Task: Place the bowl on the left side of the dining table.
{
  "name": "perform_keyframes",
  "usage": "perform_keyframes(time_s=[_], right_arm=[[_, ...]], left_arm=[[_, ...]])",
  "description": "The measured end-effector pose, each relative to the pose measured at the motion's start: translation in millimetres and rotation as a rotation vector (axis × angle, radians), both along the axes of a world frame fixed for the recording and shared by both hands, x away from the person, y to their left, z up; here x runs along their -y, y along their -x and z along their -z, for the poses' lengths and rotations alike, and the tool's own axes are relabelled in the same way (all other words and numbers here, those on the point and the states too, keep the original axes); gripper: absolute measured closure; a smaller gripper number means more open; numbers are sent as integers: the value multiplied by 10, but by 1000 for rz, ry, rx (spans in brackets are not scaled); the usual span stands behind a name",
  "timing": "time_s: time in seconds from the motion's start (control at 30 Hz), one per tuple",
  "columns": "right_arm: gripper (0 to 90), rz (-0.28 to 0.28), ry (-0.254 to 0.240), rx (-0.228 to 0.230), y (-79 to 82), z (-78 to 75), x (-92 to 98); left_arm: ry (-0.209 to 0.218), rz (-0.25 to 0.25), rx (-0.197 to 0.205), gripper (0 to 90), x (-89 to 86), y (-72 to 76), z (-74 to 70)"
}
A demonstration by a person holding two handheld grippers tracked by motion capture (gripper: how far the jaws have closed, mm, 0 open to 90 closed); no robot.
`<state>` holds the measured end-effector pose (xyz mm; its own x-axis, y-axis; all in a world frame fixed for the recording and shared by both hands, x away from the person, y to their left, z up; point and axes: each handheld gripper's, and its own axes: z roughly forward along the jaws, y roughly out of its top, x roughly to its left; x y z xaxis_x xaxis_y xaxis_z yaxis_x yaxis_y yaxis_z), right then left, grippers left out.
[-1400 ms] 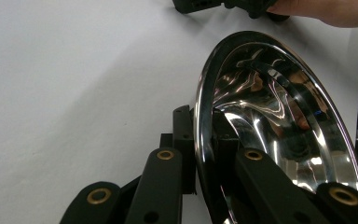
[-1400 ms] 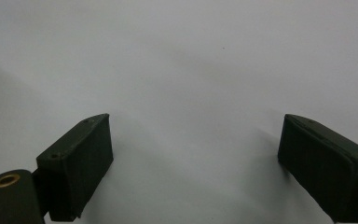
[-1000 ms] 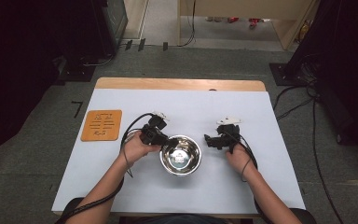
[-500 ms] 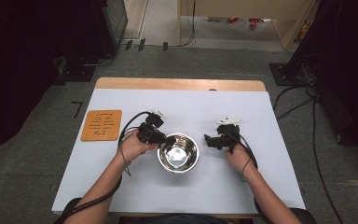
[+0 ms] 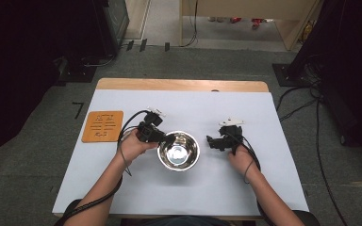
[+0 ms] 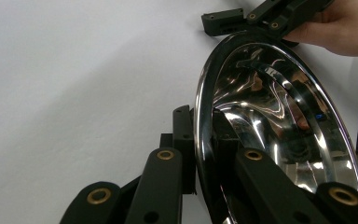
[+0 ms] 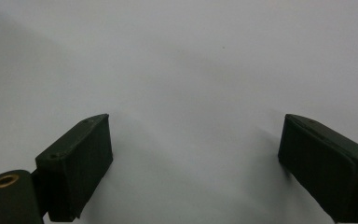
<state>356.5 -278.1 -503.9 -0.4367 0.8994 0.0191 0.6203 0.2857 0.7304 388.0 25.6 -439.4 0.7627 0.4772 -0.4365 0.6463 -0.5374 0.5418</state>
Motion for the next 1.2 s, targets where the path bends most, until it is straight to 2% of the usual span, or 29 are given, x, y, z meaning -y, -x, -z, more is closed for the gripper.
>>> perform_keyframes(time_s=[0.4, 0.9, 1.2], right_arm=[[95, 0, -1, -1, 1, 0, -2], [95, -1, 2, 1, 4, -1, -2], [96, 1, 4, 4, 8, -2, -6]], left_arm=[[-1, -40, -12, 855, -127, -66, -16], [-24, -88, -5, 854, -309, -155, -10], [-13, -85, 2, 854, -358, -154, -12]])
